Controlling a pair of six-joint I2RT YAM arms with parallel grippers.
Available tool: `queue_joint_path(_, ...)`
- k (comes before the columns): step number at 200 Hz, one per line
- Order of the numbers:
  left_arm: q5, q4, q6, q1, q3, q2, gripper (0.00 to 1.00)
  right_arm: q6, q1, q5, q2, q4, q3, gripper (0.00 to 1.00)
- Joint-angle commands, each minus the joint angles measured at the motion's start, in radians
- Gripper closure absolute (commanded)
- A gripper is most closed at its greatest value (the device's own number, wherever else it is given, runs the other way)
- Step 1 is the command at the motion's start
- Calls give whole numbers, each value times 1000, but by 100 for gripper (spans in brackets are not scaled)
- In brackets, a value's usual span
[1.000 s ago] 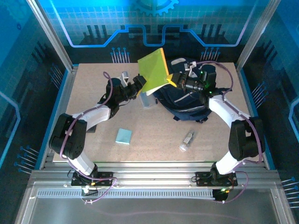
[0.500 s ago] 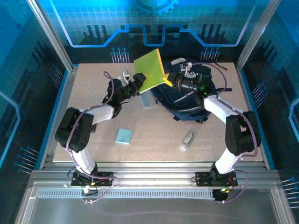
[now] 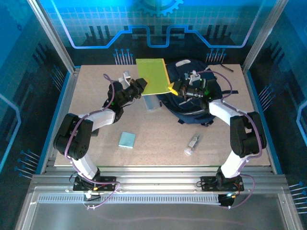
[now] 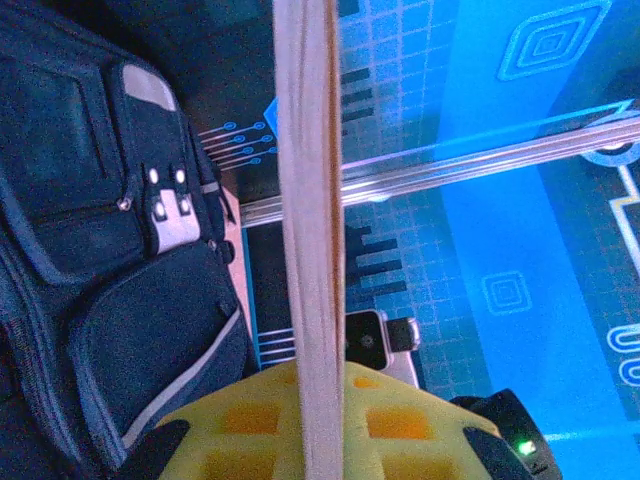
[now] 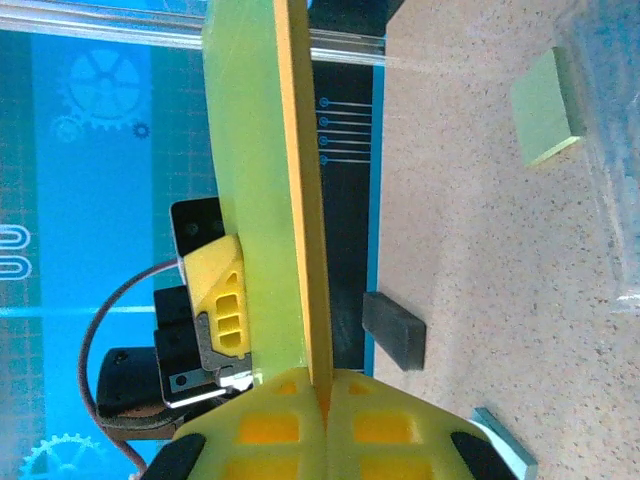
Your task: Pack books, pencil case, and school supplies into a backpack
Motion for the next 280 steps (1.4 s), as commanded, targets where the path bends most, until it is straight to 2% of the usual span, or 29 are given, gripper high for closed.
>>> queue_joint_path(1,1,10,32,-14,1,-29,100,-112,-1,55,-28,-121,63,98)
queue_joint_path(7,-4,4,37,-17,6,-27,100,-118,2,62,-33,-137,69,91)
queue_joint_path(11,-12,-1,42,-20,9,-25,100,-121,2,67,-39,-142,72,80)
queue_joint_path(21,-37,-15,53,-27,16,-22,100,-125,8,84,-54,-148,71,43)
queue_joint_path(28,-60,-23,60,-32,21,-20,100,-132,17,99,-66,-186,68,26)
queue_joint_path(37,-94,-32,69,-39,28,-18,100,-152,33,125,-86,-224,64,11)
queue_joint_path(45,-132,-39,73,-45,34,-14,100,-163,46,148,-100,-250,57,4)
queue_joint_path(51,-156,-37,75,-50,39,-10,100,-166,61,166,-111,-257,44,0)
queue_joint_path(72,-248,-8,75,-75,53,13,100,-122,112,232,-142,-213,-27,0)
queue_joint_path(120,-378,95,65,-144,49,44,100,33,194,346,-115,55,-130,0)
queue_joint_path(133,-393,118,65,-163,39,50,100,52,199,357,-91,98,-124,2)
queue_joint_path(144,-407,130,64,-177,26,50,100,70,202,371,-76,136,-121,8)
queue_joint_path(166,-453,144,45,-202,-11,45,100,99,201,419,-62,213,-141,35)
queue_joint_path(194,-477,187,28,-231,-35,56,100,115,197,443,-38,274,-148,64)
queue_joint_path(212,-473,190,12,-242,-33,64,100,124,188,453,-33,308,-158,94)
queue_joint_path(218,-469,189,9,-244,-30,68,100,122,185,457,-36,307,-164,100)
queue_joint_path(225,-464,189,7,-246,-26,70,100,117,178,460,-43,302,-170,100)
queue_joint_path(230,-455,185,7,-248,-23,72,93,112,170,461,-48,297,-174,100)
queue_joint_path(243,-431,157,18,-248,-9,77,67,101,145,457,-68,296,-196,100)
queue_joint_path(252,-407,125,33,-248,4,80,54,93,119,449,-90,281,-205,100)
queue_joint_path(266,-352,72,75,-248,30,88,42,56,57,424,-142,221,-249,100)
queue_joint_path(280,-276,-26,127,-248,72,100,36,-11,-3,396,-201,109,-256,100)
